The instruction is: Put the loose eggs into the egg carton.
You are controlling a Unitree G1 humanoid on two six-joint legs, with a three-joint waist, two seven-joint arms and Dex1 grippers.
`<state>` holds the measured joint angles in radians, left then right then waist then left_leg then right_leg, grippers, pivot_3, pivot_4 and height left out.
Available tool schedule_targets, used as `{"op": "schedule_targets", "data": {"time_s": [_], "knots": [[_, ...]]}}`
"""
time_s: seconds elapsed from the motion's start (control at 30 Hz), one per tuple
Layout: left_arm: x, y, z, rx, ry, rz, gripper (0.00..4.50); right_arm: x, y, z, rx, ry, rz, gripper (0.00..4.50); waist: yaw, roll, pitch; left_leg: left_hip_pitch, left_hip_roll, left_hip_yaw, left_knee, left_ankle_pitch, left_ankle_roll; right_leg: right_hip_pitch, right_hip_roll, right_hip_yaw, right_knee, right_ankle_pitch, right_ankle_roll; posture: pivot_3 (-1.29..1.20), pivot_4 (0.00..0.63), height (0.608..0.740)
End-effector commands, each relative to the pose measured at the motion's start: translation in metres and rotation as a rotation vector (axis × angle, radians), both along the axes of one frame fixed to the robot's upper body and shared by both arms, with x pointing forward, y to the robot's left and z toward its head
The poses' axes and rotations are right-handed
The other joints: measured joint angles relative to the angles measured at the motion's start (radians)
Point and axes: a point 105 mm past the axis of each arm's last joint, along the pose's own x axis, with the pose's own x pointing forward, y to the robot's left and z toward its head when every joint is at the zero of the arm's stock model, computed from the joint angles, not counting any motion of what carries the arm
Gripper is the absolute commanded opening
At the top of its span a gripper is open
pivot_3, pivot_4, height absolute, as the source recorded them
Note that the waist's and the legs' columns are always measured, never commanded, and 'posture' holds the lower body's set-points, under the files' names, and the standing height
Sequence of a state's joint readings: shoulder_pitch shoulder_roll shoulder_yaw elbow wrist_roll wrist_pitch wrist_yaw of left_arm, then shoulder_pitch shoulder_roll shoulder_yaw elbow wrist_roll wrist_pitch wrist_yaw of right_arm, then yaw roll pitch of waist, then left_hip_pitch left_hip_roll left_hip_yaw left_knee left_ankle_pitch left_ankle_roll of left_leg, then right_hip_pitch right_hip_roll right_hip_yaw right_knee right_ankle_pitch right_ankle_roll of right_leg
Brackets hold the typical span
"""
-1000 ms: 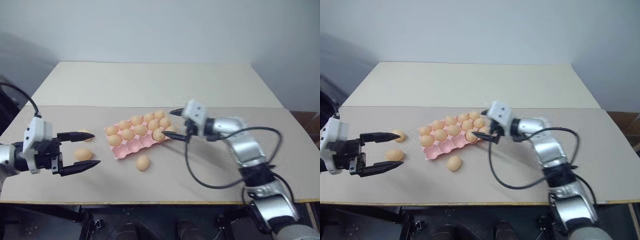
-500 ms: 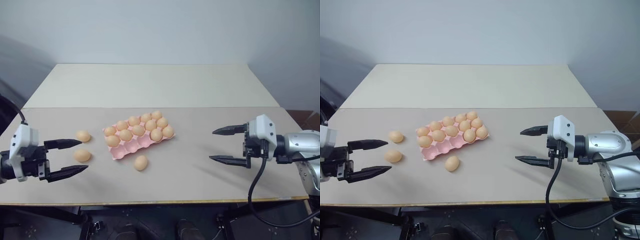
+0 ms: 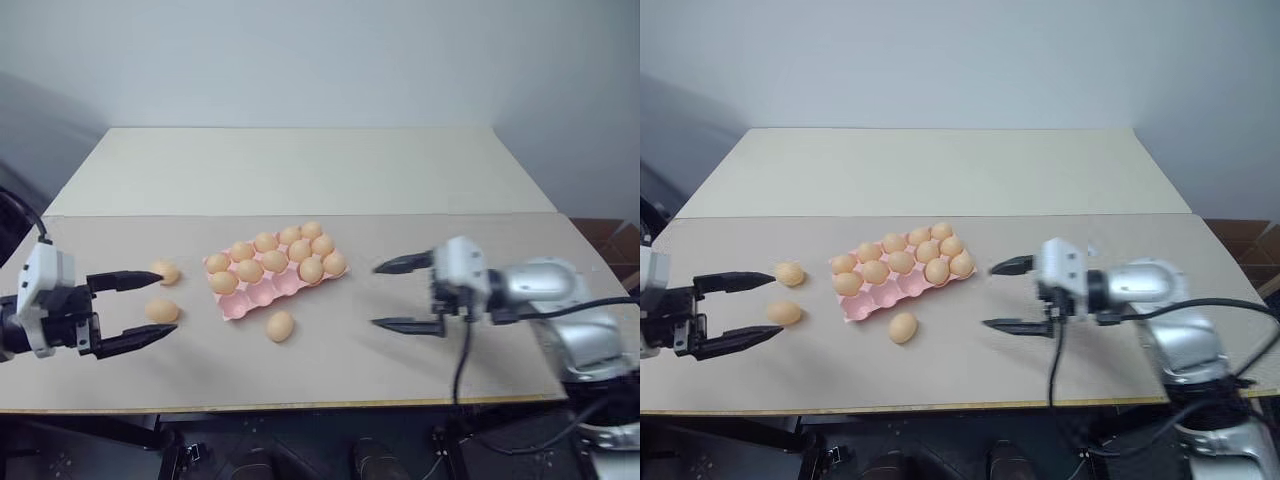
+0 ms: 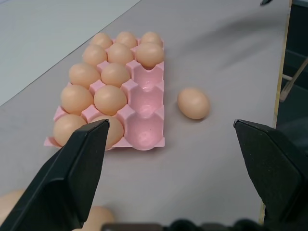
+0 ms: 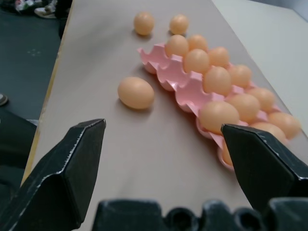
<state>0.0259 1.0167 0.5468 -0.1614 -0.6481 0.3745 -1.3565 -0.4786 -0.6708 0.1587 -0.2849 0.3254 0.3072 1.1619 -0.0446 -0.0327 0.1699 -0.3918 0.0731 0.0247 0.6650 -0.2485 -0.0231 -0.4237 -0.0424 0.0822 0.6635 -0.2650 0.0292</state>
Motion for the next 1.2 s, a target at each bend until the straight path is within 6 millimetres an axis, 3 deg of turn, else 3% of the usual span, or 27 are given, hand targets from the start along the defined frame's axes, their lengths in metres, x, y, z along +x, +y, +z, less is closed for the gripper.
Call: {"op": "schedule_targets", "data": {"time_s": [0.03,0.27,0.57,0.67,0.87,1.07,1.2], "knots": [[0.000,-0.005,0.005,0.006,-0.026,-0.026,4.50,0.007,0.032,-0.014,-0.041,-0.069,0.007,4.45,0.001,0.000,0.000,-0.001,0.000,0.000,0.000,0.000,0.000,-0.001,0.000,0.000,0.000,0.000,0.000,0.00,0.150,0.740],[-0.002,-0.006,0.005,0.010,-0.017,-0.034,4.50,0.010,0.093,-0.044,-0.088,-0.059,0.052,4.45,0.001,0.000,0.000,-0.002,0.000,0.000,0.000,0.000,0.000,-0.002,0.000,0.000,0.001,0.000,0.000,0.00,0.150,0.740],[-0.012,-0.011,0.002,0.013,0.025,-0.073,4.50,0.016,0.113,-0.064,-0.132,-0.050,0.037,4.45,0.002,-0.001,0.000,-0.001,0.000,0.000,0.000,0.000,0.000,-0.001,0.000,-0.001,0.001,0.000,0.000,0.00,0.150,0.740],[-0.016,-0.014,0.001,0.021,0.045,-0.106,4.50,0.018,0.116,-0.065,-0.124,-0.049,0.027,3.85,0.002,-0.001,0.000,-0.001,0.000,0.000,0.000,0.000,0.000,-0.001,0.000,-0.001,0.001,0.000,0.000,0.00,0.150,0.740],[-0.013,-0.010,0.003,0.035,0.030,-0.098,4.50,0.019,0.111,-0.053,-0.071,-0.036,0.017,1.98,0.001,-0.001,0.000,-0.001,0.000,0.000,0.000,0.000,0.000,-0.001,0.000,-0.001,0.001,0.000,0.000,0.00,0.150,0.740],[-0.002,-0.011,0.021,-0.101,-0.060,-0.036,4.50,0.023,0.107,-0.013,0.050,-0.038,-0.008,1.96,0.002,-0.001,0.000,-0.001,0.000,0.000,0.000,0.000,0.000,-0.001,0.000,-0.001,0.001,0.000,0.000,0.00,0.150,0.740],[0.002,-0.012,0.029,-0.195,-0.089,-0.009,4.50,0.035,0.117,0.007,0.134,-0.064,-0.061,1.96,-0.005,-0.001,0.000,-0.001,0.000,-0.001,0.000,0.000,0.000,-0.001,0.000,-0.001,0.001,0.000,0.000,0.00,0.150,0.740]]}}
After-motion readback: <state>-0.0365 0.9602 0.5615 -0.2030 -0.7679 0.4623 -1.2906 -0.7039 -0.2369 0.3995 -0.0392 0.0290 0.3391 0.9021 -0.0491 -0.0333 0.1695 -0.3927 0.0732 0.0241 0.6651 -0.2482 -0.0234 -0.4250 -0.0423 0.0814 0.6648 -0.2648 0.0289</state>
